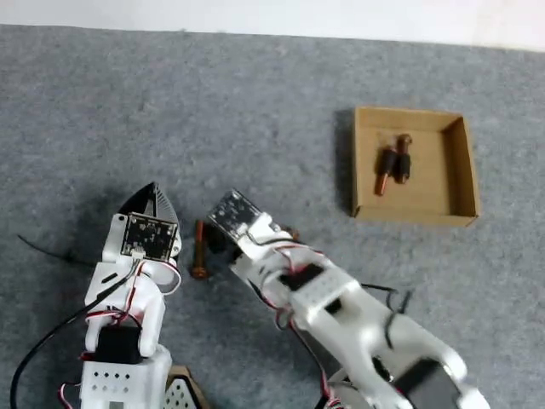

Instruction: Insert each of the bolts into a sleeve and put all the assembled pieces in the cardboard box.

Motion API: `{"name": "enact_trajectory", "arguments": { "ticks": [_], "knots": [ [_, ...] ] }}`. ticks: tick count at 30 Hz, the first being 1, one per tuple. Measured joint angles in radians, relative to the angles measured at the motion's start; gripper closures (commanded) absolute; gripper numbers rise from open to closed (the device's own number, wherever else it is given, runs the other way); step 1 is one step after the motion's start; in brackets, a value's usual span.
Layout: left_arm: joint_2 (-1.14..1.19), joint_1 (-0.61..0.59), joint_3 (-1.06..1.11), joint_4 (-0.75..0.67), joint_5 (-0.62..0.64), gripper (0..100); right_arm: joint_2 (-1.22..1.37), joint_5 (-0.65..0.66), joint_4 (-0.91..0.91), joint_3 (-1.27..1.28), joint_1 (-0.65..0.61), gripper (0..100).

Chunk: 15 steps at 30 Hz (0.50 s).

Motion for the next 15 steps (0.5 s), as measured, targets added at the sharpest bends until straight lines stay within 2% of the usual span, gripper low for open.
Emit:
{"name": "enact_trajectory", "arguments": {
  "ticks": [8, 15],
  "knots": [
    [0.0, -0.006, 0.0, 0.0, 0.0, 100, 0.313, 0.002, -0.002, -0.209, 0.002, 84.7],
    [0.0, -0.005, 0.0, 0.0, 0.0, 100, 0.338, 0.002, -0.002, -0.227, 0.032, 84.7]
  ]
}}
